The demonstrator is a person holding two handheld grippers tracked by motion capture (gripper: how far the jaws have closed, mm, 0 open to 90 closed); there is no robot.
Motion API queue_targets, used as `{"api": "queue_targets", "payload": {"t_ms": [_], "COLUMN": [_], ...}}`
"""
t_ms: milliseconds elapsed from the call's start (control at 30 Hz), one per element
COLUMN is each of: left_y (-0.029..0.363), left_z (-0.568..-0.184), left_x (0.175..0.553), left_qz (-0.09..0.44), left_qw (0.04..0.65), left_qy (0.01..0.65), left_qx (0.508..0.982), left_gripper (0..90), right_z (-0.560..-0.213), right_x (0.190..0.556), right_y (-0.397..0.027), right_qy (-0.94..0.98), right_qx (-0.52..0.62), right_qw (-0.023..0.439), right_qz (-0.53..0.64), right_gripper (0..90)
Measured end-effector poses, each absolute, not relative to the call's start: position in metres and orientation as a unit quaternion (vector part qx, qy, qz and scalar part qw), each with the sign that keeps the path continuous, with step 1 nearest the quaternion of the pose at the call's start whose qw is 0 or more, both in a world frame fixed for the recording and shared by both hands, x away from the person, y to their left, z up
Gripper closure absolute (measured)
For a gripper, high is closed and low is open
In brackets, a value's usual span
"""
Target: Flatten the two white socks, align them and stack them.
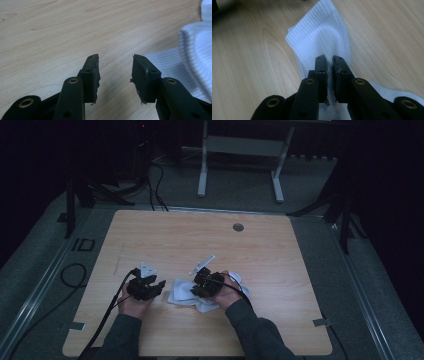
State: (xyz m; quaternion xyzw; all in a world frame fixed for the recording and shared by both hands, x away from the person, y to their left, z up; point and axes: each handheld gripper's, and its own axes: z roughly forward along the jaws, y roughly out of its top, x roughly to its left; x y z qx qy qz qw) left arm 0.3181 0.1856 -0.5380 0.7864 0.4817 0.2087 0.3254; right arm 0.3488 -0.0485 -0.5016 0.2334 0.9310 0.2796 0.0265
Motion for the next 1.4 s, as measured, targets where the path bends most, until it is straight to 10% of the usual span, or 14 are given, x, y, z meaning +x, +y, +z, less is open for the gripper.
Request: {"api": "queue_targets", "payload": {"t_ms": [667,1400], "left_y": [0.181,0.158], "left_z": [-0.537,-0.533], "left_x": [0.316,0.304], "left_qz": [0.208,0.187], "left_qw": [0.327,0.349], "left_qy": [0.468,0.427], "left_qx": [0.794,0.813], "left_gripper": [57.5,61.8], "right_z": [-0.524,-0.502], "right_x": [0.353,0.349], "right_y": [-0.04,-0.077], "right_qy": [0.927,0.914], "right_qx": [0.247,0.257], "right_qw": [-0.006,0.061], "right_qz": [0.281,0.309], "right_gripper": [72.0,57.3]}}
